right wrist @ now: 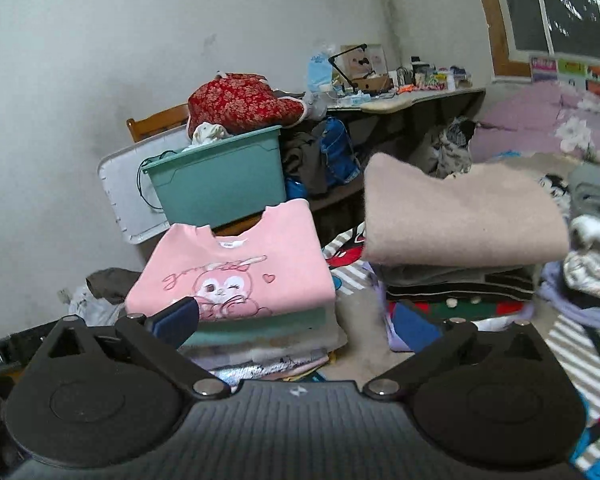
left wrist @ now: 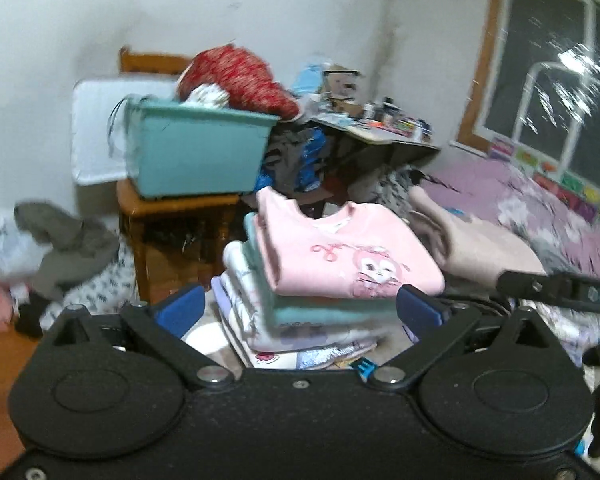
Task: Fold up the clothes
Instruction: 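Carry the sweatshirt to the clothes stack and lower it on top with both grippers, then open both grippers and withdraw from the stack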
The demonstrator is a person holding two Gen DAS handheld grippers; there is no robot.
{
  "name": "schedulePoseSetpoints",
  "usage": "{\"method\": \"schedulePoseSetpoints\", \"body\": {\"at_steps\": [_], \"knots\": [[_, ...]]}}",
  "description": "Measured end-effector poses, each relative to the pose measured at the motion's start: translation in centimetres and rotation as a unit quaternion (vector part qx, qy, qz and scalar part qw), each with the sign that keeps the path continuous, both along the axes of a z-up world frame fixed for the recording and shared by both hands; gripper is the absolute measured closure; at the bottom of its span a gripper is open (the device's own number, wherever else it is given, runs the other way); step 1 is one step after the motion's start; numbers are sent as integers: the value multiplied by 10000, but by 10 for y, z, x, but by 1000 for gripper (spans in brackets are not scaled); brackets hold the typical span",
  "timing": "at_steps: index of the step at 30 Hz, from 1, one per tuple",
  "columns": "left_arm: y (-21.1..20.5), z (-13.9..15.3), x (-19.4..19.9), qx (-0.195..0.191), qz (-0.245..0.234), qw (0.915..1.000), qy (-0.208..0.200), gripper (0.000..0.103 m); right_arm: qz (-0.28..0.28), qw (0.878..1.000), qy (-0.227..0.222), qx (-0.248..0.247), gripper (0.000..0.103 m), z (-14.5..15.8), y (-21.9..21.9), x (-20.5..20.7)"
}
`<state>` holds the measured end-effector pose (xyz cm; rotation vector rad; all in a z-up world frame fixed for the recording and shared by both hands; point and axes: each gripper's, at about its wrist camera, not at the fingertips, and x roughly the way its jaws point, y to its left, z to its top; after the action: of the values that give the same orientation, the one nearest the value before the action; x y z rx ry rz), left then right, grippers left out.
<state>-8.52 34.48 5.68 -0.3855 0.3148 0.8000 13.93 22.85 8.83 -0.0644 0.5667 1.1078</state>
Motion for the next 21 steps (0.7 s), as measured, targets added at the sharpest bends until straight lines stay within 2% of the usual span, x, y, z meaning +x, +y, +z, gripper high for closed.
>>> {"method": "schedulePoseSetpoints", "body": {"at_steps": [4,10,21], "knots": [[-21,12,-9,351,-62,9993,96,0,-10,9999,-106,-30,0,10,-11,-13],[-50,28,-7,927,326,9927,701,0,-35,9995,-281,-131,0,22,-30,-37],[-70,41,-13,967,383,9915,776,0,-104,9991,-400,-112,0,31,-54,-61]]}}
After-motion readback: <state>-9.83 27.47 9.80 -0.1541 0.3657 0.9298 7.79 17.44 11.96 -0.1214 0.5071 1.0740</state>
